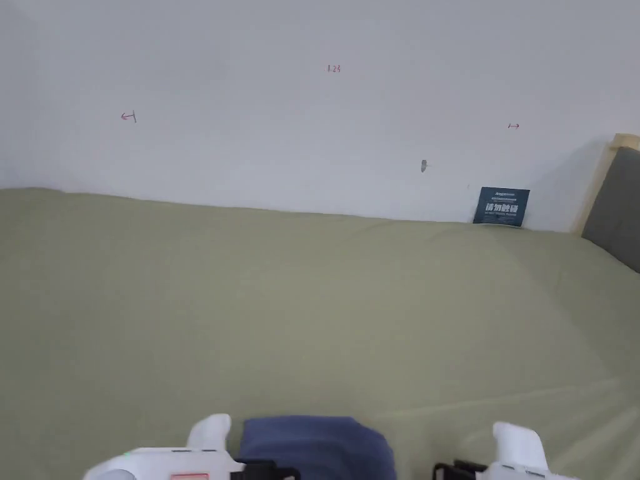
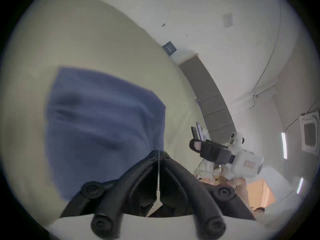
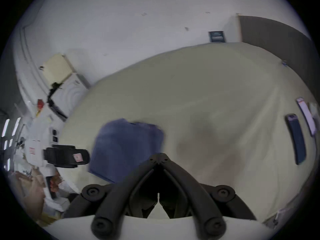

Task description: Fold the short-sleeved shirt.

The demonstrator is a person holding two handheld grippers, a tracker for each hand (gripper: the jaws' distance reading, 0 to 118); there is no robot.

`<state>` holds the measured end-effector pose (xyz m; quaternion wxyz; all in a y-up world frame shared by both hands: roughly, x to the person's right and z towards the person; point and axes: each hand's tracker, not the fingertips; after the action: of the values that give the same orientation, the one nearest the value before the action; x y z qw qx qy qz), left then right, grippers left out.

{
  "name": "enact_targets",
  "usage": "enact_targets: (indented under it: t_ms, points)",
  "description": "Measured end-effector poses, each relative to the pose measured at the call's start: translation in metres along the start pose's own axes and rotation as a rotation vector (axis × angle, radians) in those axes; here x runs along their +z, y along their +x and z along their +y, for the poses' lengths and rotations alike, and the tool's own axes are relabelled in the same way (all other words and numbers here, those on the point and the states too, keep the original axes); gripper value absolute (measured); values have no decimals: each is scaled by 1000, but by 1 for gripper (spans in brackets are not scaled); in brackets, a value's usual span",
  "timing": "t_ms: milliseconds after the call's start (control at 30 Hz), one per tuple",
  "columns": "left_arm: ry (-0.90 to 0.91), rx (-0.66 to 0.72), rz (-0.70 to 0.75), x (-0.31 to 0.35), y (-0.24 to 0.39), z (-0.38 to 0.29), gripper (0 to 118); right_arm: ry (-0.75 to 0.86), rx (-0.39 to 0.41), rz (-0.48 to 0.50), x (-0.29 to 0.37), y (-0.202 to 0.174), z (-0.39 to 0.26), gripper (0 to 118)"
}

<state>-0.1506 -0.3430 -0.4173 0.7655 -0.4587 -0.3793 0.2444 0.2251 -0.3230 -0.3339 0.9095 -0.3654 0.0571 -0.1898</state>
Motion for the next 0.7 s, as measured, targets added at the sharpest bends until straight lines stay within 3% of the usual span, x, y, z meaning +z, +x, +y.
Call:
enact_targets:
  t_ms: [200, 267, 367, 433, 467, 500, 533, 567, 700]
  points:
    - [41, 107, 109, 26, -56, 22, 3, -191, 85, 174, -82, -51, 23, 0]
    - [42, 149, 102, 22, -61, 25, 3, -281, 50, 152, -111, -52, 22, 0]
    - [28, 203, 41, 13, -78, 28, 3, -395, 22, 45, -138, -36, 11, 0]
    - [7, 227, -14, 9, -83, 29, 7, -345, -48, 111, -131, -25, 10, 0]
    - [9, 239, -38, 8, -86, 28, 24, -350, -49, 103, -127, -24, 10, 0]
    - [6, 251, -62, 5, -100, 29, 68, -355, -35, 91, -125, -25, 10, 0]
    - [-9, 263, -87, 1, -104, 29, 101, -355, -13, 84, -124, -26, 10, 0]
    - [-26, 278, -109, -4, -107, 28, 118, -355, -1, 80, -124, -27, 10, 0]
    - [-22, 393, -251, -20, -101, 18, 118, -350, 18, 66, -125, -30, 8, 0]
